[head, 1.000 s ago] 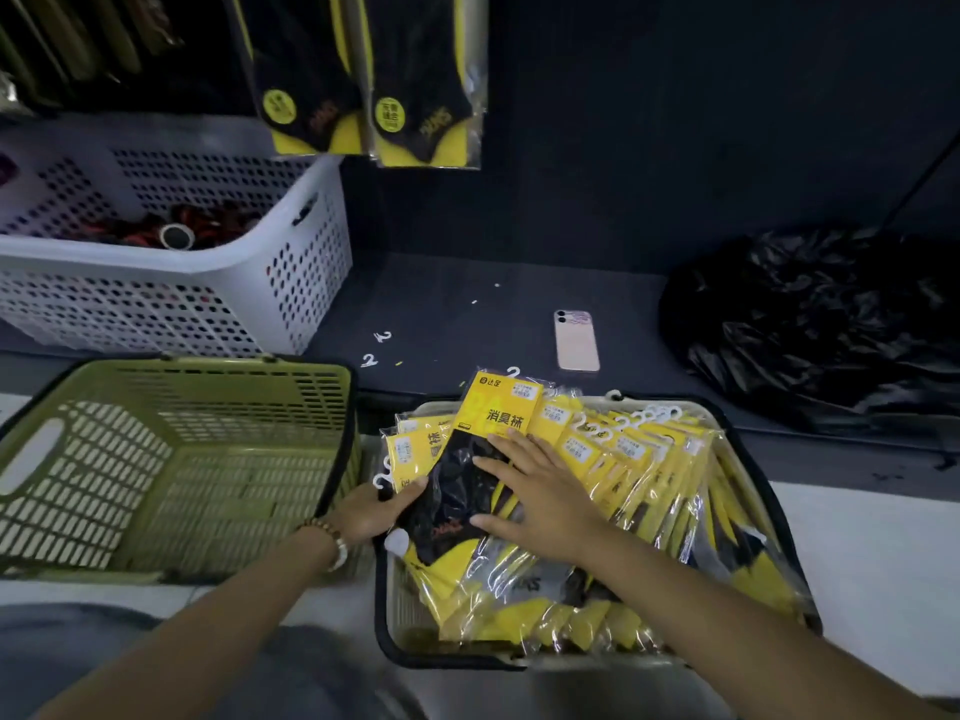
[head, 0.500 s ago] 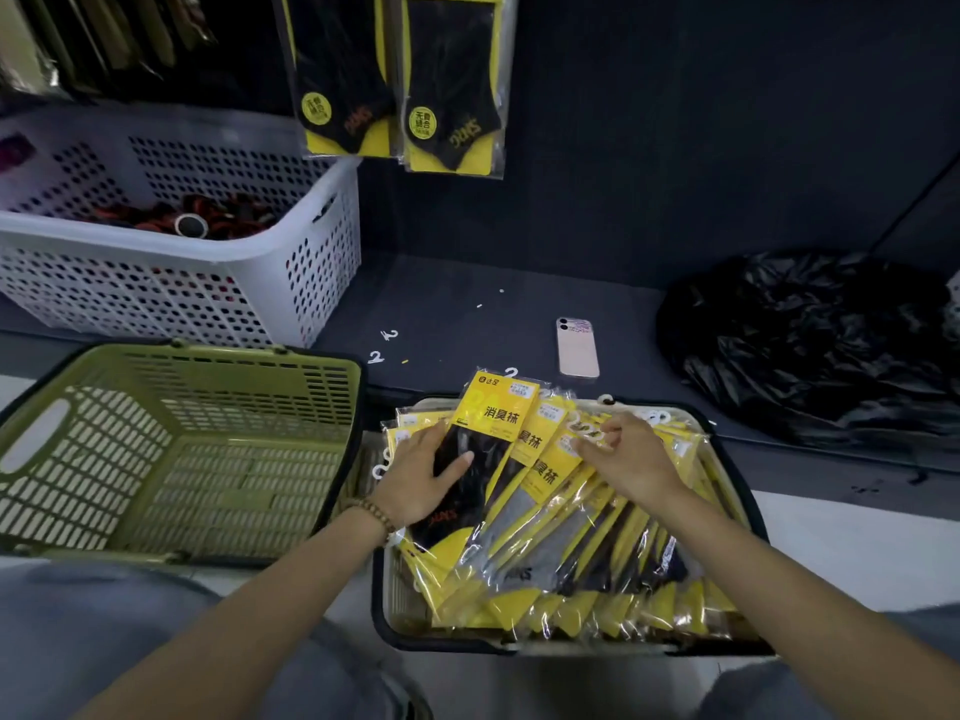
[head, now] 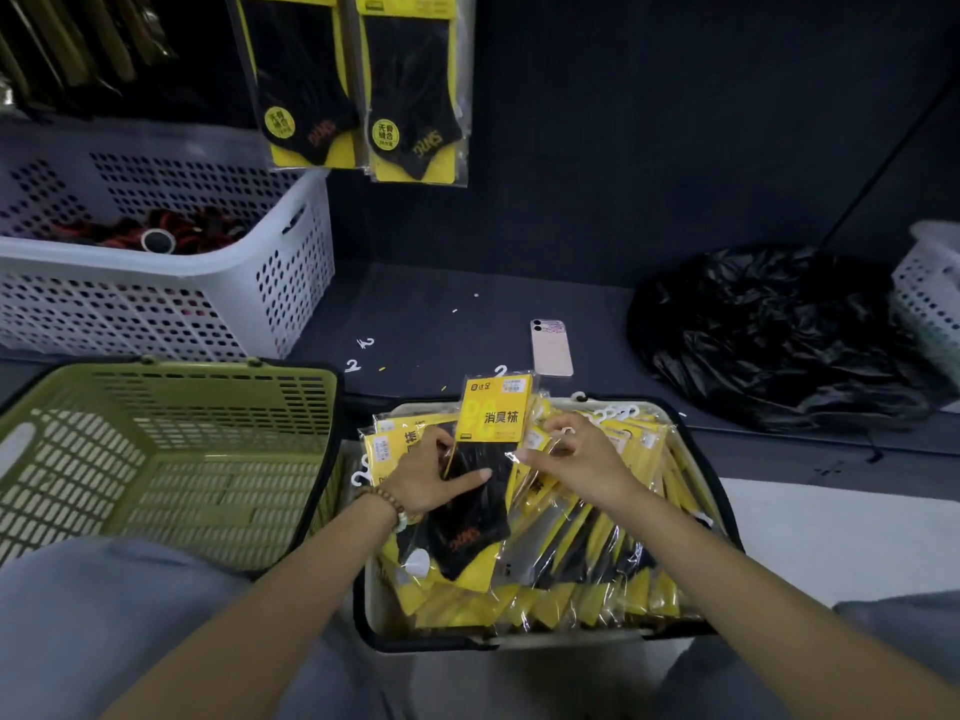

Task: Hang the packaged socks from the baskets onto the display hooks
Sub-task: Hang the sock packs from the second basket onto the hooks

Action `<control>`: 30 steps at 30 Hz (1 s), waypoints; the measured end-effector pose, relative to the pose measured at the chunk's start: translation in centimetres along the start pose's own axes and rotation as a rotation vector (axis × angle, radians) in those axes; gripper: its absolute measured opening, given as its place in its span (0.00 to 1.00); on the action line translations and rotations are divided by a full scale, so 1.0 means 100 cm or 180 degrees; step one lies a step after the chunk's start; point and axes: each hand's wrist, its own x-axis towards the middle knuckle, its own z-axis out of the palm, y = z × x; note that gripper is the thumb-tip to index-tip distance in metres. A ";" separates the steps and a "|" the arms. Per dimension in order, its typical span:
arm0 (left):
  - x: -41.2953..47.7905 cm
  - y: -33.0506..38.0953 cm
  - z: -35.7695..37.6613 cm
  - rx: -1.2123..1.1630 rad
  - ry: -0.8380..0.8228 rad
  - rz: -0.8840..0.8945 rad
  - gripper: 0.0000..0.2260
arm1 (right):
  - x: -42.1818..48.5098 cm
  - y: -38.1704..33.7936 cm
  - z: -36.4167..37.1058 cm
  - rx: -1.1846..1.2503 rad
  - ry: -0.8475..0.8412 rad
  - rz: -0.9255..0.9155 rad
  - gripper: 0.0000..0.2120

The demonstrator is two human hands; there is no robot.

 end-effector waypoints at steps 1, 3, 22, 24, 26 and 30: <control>-0.001 0.002 0.001 -0.0087 -0.0036 0.0047 0.28 | -0.001 0.000 0.005 0.0198 -0.0044 0.0116 0.26; -0.002 0.007 0.004 -0.0356 -0.0171 0.0216 0.26 | -0.002 0.001 0.016 0.0816 0.0008 0.0448 0.29; -0.006 0.078 -0.021 -0.1298 0.0456 0.1338 0.21 | 0.018 -0.081 -0.037 0.1371 -0.0116 -0.1161 0.19; -0.007 0.077 -0.028 -0.1405 0.0570 0.1312 0.17 | 0.019 -0.079 -0.033 0.1408 0.0035 -0.1198 0.21; -0.009 0.082 -0.039 -0.1557 0.0636 0.1311 0.16 | 0.021 -0.085 -0.035 0.1506 0.0244 -0.1296 0.22; -0.010 0.102 -0.068 -0.2003 0.0652 0.1137 0.13 | 0.030 -0.106 -0.046 0.1619 0.0557 -0.1343 0.14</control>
